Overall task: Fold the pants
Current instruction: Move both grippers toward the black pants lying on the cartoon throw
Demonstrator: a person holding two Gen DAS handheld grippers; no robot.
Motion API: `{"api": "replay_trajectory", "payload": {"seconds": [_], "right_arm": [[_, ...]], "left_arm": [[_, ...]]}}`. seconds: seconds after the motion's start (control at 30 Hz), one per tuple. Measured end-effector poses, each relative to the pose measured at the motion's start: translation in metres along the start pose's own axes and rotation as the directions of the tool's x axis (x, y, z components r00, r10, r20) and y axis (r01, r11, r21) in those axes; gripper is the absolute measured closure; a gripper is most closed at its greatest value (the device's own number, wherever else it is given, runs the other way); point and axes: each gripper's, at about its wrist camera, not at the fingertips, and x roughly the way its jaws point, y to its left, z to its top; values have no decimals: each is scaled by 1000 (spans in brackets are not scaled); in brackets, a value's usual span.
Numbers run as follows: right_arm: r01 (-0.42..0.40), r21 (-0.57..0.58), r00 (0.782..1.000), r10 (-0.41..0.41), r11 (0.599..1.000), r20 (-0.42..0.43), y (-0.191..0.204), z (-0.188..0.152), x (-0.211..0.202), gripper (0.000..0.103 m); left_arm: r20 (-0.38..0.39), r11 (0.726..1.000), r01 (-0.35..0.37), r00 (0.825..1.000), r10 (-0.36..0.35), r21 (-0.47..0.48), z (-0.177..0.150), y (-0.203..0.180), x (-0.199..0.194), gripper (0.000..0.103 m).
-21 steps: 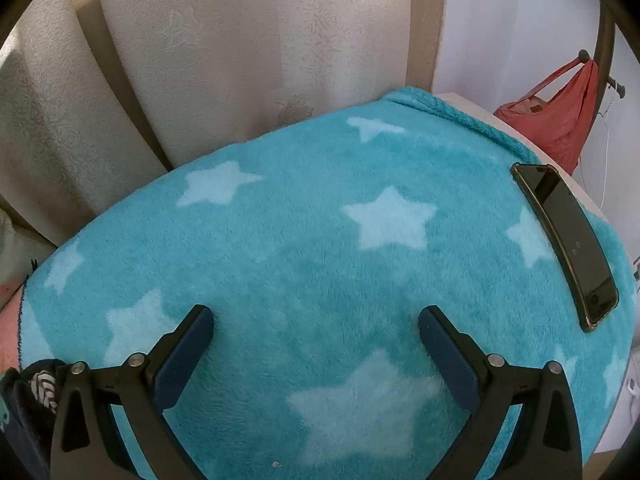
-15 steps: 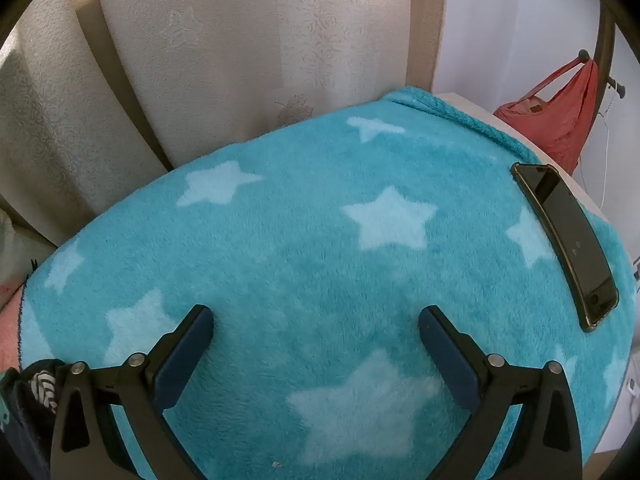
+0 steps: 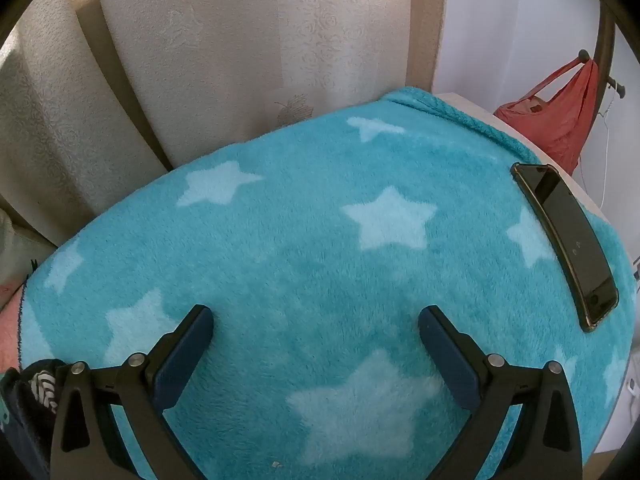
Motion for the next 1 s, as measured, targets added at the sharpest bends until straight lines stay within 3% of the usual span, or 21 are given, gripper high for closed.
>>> {"api": "replay_trajectory", "payload": {"seconds": [0.17, 0.33, 0.47, 0.63, 0.73, 0.83, 1.0], "right_arm": [[0, 0, 1000, 0, 1000, 0, 0, 0, 0, 0], [0, -1, 1000, 0, 1000, 0, 0, 0, 0, 0], [0, 0, 1000, 0, 1000, 0, 0, 0, 0, 0], [0, -1, 1000, 0, 1000, 0, 0, 0, 0, 0], [-16, -2, 1000, 16, 1000, -2, -1, 0, 0, 0], [-69, -16, 997, 69, 997, -38, -8, 1, -2, 0], [-117, -43, 976, 107, 992, -188, -11, -9, -13, 0]], "left_arm": [[-74, 1000, -1, 997, -1, -24, 1, 11, 36, 0], [-120, 1000, -5, 993, 6, 9, -8, 15, 60, 0], [-128, 997, 73, 989, -76, -22, -12, 28, 68, 0], [-163, 977, 186, 966, -201, -105, -16, 50, 81, 0], [-165, 979, 191, 966, -201, -72, -16, 50, 82, 0], [-158, 979, 197, 966, -204, -56, -20, 52, 81, 0], [-165, 977, 214, 964, -210, 7, -18, 40, 81, 0]]}}
